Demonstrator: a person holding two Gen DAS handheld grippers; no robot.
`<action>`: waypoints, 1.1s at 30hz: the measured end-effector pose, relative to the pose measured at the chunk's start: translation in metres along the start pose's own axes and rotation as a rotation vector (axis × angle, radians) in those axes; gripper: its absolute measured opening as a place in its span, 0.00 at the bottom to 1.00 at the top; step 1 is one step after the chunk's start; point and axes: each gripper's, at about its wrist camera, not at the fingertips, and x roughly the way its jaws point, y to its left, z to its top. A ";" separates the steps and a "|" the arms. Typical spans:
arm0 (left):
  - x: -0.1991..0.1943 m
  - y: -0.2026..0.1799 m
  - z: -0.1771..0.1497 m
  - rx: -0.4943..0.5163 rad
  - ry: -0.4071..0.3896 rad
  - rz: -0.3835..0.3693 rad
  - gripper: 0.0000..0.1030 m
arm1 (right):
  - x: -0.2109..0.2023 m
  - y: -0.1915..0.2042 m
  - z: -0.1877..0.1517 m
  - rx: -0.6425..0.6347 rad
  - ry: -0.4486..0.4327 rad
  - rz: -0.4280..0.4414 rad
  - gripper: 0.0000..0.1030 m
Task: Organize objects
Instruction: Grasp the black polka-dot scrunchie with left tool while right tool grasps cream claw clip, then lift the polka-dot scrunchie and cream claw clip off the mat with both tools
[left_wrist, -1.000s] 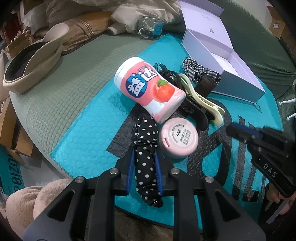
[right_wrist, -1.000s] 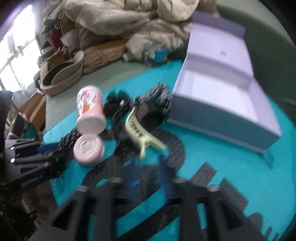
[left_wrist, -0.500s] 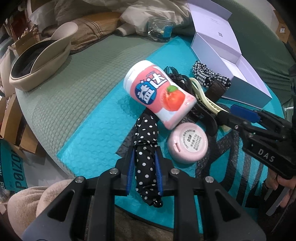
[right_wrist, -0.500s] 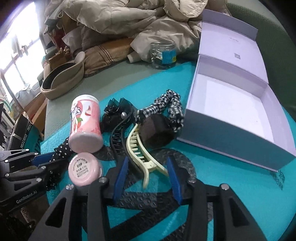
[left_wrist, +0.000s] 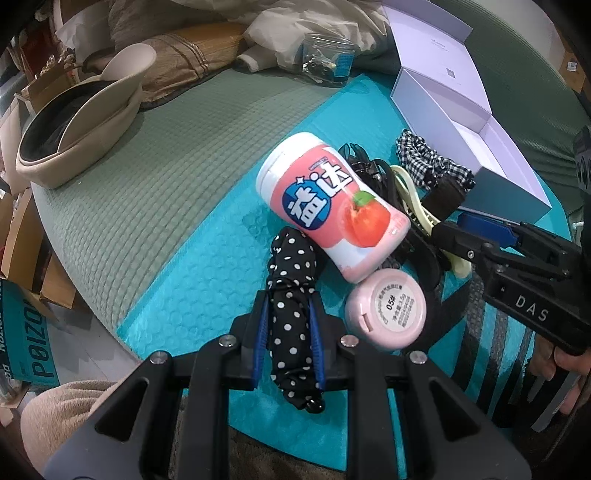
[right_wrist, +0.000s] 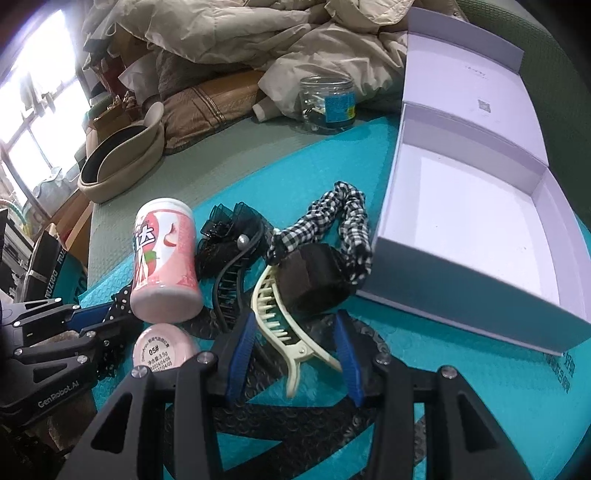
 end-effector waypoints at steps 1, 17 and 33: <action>0.001 0.000 0.000 0.004 0.000 0.001 0.19 | 0.001 0.000 0.000 -0.002 0.004 0.006 0.42; -0.003 -0.009 -0.003 0.025 0.016 -0.022 0.19 | -0.003 0.008 -0.001 -0.031 0.103 0.039 0.29; -0.006 -0.008 -0.012 0.031 0.019 -0.035 0.19 | -0.007 0.020 -0.008 -0.078 0.148 0.048 0.29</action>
